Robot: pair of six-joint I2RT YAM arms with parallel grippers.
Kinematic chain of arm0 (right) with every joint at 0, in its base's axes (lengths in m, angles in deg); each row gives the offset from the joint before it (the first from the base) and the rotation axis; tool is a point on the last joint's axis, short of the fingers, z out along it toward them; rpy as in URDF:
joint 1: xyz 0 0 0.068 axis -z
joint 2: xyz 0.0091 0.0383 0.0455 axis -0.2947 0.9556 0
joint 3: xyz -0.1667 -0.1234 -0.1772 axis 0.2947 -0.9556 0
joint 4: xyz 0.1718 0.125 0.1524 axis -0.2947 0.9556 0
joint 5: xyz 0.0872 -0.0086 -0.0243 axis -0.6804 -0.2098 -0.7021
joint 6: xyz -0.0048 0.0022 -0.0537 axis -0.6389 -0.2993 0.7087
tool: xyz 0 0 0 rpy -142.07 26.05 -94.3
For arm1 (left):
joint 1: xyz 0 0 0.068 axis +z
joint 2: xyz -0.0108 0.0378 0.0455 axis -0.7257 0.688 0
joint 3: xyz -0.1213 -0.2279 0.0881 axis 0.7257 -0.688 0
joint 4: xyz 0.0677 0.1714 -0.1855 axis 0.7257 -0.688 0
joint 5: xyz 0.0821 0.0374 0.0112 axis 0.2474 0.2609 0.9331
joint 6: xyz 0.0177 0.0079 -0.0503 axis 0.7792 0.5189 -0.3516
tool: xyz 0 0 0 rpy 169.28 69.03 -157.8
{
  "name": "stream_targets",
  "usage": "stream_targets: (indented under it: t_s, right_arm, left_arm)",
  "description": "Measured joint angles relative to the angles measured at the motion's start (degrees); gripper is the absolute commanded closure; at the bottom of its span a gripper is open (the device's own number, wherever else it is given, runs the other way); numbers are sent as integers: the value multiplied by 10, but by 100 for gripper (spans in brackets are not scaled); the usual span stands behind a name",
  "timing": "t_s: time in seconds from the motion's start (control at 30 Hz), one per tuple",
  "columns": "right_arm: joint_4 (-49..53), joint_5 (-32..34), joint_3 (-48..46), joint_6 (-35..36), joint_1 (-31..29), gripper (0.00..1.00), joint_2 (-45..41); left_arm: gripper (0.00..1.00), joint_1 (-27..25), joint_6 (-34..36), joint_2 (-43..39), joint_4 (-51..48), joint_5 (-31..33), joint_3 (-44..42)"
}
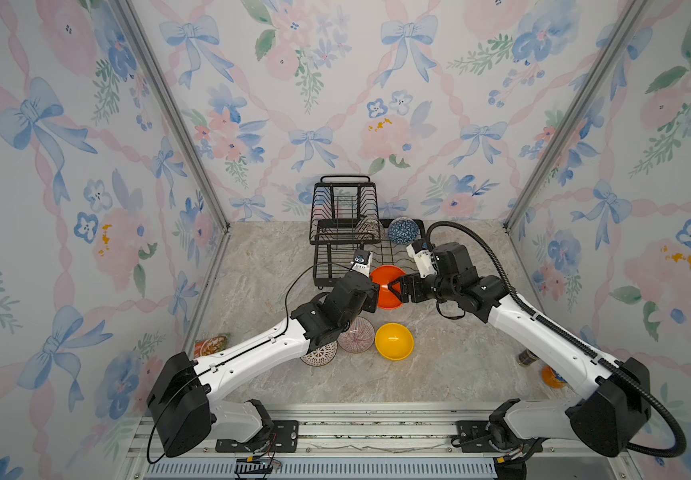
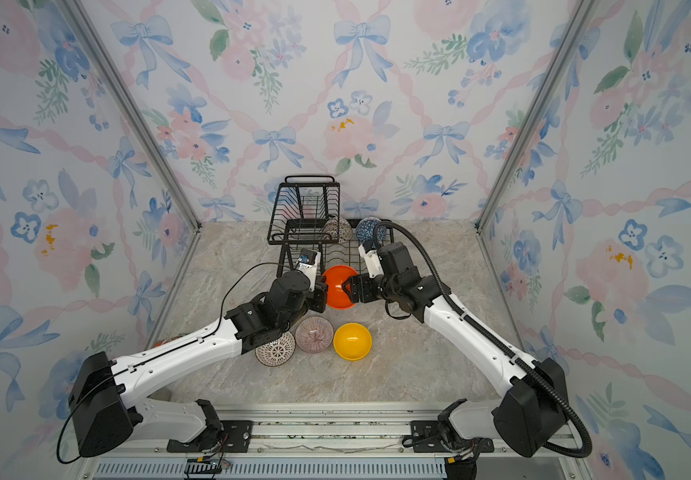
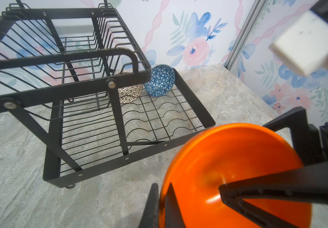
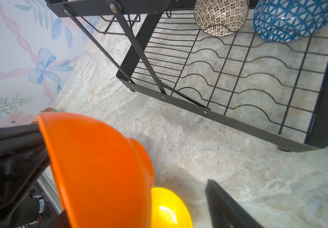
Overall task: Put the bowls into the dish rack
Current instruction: 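Grasp the orange bowl rim with the right gripper beside the left gripper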
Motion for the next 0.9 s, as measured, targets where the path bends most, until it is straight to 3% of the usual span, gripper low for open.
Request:
stream_targets:
  t_s: [0.2,0.63,0.83,0.9]
  right_arm:
    - [0,3,7,-5,-4,57,6]
    - [2,24,8,-10,-15,100,28]
    - [5,33,8,-9,-20,100,28]
    - [7,38,8,-7,-22,100,27]
  left_arm:
    - [100,0,2,0,11,0,-12]
    - [100,0,13,-19,37,-23,-32]
    - [100,2,14,-22,35,-31,-37]
    - [89,3,15,-24,35,-36,-40]
